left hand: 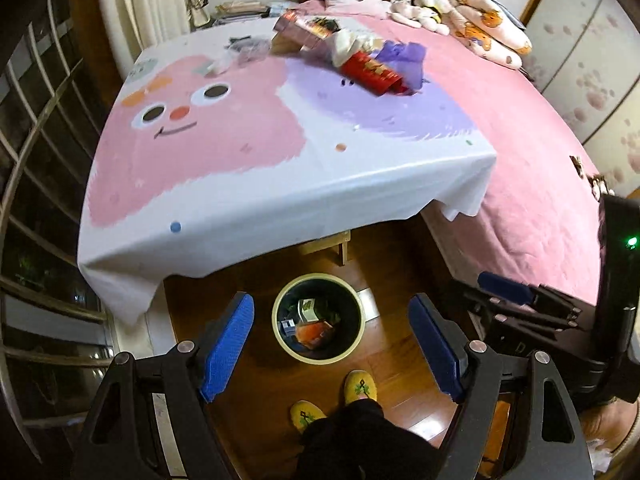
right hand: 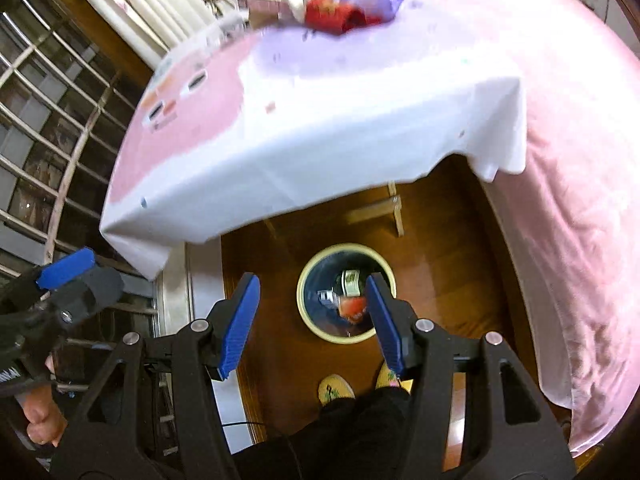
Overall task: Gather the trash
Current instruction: 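Raise both tools back up toward the table, then grasp the red envelope with the left gripper while the right grasps the purple plastic bag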
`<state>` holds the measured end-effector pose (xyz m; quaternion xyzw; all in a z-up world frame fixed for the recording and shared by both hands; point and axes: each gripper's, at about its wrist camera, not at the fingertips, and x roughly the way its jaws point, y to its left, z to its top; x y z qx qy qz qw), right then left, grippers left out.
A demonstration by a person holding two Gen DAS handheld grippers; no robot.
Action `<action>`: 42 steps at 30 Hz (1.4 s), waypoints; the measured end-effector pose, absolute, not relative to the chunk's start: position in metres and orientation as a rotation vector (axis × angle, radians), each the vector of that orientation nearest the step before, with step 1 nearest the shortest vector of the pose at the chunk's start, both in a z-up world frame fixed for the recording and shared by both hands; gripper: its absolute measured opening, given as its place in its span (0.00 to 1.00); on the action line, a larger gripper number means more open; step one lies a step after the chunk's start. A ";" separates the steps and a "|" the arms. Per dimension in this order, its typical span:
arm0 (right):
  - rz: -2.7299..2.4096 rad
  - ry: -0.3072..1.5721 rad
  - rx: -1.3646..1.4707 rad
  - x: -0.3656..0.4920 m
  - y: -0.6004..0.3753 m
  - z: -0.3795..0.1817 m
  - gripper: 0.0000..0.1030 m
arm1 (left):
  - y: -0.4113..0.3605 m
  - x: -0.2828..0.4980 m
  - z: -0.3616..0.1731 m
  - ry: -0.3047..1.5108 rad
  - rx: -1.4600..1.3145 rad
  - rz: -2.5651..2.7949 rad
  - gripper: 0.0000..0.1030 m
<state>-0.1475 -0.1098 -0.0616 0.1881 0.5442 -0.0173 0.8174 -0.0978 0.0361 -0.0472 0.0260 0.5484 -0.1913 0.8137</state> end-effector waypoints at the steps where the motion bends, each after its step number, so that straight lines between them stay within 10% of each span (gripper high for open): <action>1: -0.041 1.142 0.399 -0.146 -0.111 -0.050 0.51 | 0.032 -0.096 -0.046 1.170 0.056 -0.415 0.79; 20: -0.058 0.989 0.323 -0.041 -0.185 0.005 0.51 | -0.020 0.007 -0.011 1.075 0.016 -0.378 0.79; 42: 0.204 1.170 0.102 0.248 -0.286 -0.113 0.65 | -0.146 0.246 -0.098 1.223 -0.259 -0.059 0.79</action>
